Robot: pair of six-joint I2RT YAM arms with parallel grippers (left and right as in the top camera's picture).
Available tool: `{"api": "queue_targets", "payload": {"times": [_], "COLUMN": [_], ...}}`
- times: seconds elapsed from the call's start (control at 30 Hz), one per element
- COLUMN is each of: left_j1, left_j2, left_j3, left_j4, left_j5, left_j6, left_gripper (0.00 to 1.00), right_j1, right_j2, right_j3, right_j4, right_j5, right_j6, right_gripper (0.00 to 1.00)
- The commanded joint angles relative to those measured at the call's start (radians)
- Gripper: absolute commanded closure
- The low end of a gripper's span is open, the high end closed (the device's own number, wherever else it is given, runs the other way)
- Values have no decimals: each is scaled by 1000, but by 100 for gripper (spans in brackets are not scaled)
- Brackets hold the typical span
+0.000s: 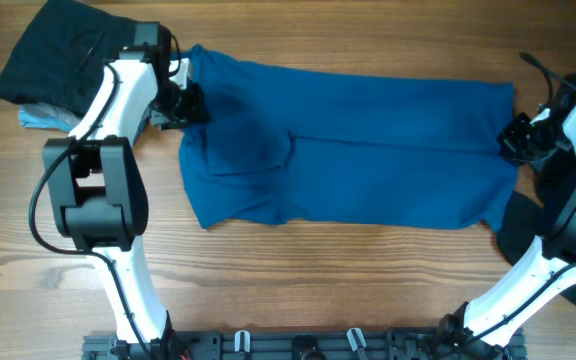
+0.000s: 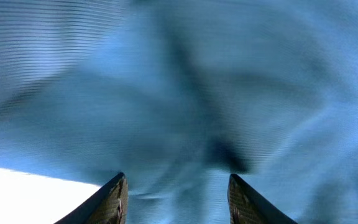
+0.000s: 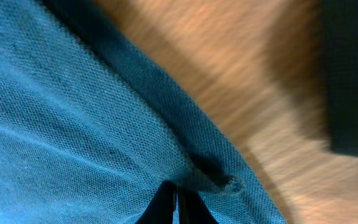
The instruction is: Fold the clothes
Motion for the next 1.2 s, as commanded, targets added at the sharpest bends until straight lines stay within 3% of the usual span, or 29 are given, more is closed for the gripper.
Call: {"api": "queue_targets", "payload": {"times": [0.0,0.1,0.23,0.43,0.5,0.53,0.57,0.67,0.77,0.9,1.03,1.17], "left_j1": [38,44,44,44,45,44,44,44,44,44,44,45], "left_j2": [5,5,4,-9,-29,-44,-71,-116,-149,-154,-154,-154], "left_j3": [-1,-1,0,0,0,0,2,2,2,2,2,2], "left_j4": [-17,-27,-66,-96,-99,-102,-118,-158,-184,-195,-225,-278], "left_j5": [-17,-9,70,70,70,70,70,69,69,69,66,61], "left_j6": [5,5,6,17,25,32,32,33,35,35,53,88], "left_gripper": [45,43,46,46,43,41,40,39,38,38,34,36], "right_j1": [-90,-92,-102,-164,-185,-199,-215,-235,-238,-256,-345,-459], "right_j2": [58,34,-68,-160,-143,-126,-100,-73,-59,-30,-19,-19], "right_j3": [-4,39,52,50,35,28,23,4,-45,-110,-98,24], "right_j4": [-29,-44,-87,-105,-76,-68,-75,-89,-90,-80,-74,-104], "right_j5": [153,17,14,46,87,86,86,85,95,311,303,194], "right_j6": [-13,-105,-105,-95,-66,-50,-41,-19,5,146,195,164], "right_gripper": [95,72,62,42,47,57,79,94,96,94,96,96]}}
